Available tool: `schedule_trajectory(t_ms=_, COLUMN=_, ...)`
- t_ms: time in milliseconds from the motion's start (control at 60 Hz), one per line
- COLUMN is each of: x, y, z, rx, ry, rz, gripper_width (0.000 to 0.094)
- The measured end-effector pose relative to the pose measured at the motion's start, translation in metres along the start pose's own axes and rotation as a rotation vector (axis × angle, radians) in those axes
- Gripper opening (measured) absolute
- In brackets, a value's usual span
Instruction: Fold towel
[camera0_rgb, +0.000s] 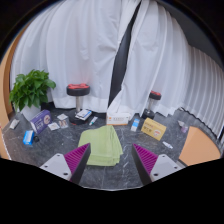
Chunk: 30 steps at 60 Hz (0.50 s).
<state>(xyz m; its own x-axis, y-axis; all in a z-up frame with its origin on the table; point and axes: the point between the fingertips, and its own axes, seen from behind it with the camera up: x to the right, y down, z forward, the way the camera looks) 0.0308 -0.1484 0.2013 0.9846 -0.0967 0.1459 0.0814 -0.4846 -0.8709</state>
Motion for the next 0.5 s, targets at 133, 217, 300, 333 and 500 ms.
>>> schedule_trajectory(t_ms=133, x=-0.022, y=0.006, z=-0.082, rx=0.022, ry=0.017, rz=0.012, gripper_width=0.0849)
schedule_trajectory(t_ms=217, x=-0.036, y=0.016, z=-0.13, rx=0.032, ry=0.028, rz=0.017, gripper_width=0.0851)
schedule_trajectory(t_ms=300, x=-0.052, y=0.031, z=-0.173, rx=0.032, ry=0.037, rz=0.025, gripper_width=0.0849)
schedule_trajectory(t_ms=333, x=-0.057, y=0.037, z=-0.188, rx=0.031, ry=0.041, rz=0.027, gripper_width=0.0847)
schedule_trajectory(t_ms=500, x=-0.079, y=0.06, z=-0.245, rx=0.012, ry=0.035, rz=0.057, gripper_width=0.0851)
